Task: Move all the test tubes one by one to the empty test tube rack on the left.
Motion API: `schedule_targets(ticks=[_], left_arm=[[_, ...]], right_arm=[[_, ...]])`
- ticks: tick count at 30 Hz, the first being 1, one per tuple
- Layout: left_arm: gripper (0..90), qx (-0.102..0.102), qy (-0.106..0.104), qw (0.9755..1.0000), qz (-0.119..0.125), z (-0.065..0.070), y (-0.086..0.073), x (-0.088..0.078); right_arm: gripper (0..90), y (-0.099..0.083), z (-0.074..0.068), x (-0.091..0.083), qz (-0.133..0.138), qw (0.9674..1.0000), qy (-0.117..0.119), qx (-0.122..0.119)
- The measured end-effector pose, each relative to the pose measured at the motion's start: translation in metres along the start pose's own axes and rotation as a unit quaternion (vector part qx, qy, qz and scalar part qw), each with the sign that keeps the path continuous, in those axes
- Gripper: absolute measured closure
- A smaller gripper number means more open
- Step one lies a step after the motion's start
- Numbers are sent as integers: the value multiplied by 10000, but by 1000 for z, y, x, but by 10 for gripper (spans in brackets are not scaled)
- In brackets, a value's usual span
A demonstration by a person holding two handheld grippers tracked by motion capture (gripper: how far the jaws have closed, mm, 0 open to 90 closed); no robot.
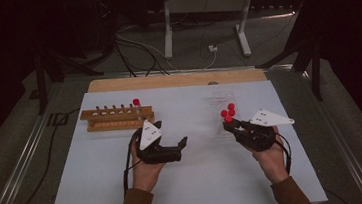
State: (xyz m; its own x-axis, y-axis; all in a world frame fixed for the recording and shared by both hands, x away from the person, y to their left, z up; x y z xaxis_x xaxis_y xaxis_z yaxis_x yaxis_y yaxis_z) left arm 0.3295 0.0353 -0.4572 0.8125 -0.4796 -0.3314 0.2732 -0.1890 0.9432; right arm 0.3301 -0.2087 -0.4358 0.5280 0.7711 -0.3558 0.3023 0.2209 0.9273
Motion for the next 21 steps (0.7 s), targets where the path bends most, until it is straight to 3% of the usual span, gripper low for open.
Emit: schedule_targets(ticks=[7,11,16,21], left_arm=[[84,291,-289,9991,-63,32,4,16],[187,455,-299,9984,-131,43,4,23],[452,689,-330,9969,-162,51,2,28],[599,893,-470,9948,-144,57,1,28]], right_arm=[[745,2,-16,12,-55,9997,242,-84],[745,5,-23,18,-61,9993,360,-95],[745,6,-29,23,-75,9988,477,-105],[745,6,-31,26,-102,9985,538,-86]])
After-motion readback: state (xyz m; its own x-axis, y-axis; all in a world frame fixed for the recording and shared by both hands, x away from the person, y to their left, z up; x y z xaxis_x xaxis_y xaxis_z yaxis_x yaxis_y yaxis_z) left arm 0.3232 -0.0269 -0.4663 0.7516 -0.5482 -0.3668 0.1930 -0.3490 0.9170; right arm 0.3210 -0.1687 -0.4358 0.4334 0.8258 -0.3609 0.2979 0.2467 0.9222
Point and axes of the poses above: each handheld gripper's, and its own axes: x roughly forward along the jaws, y roughly out of its top, z roughly to its right, the point moved 5 cm from there along x, roughly forward along the jaws, and after that the axes turned 12 degrees about y, right-handed, at the moved point
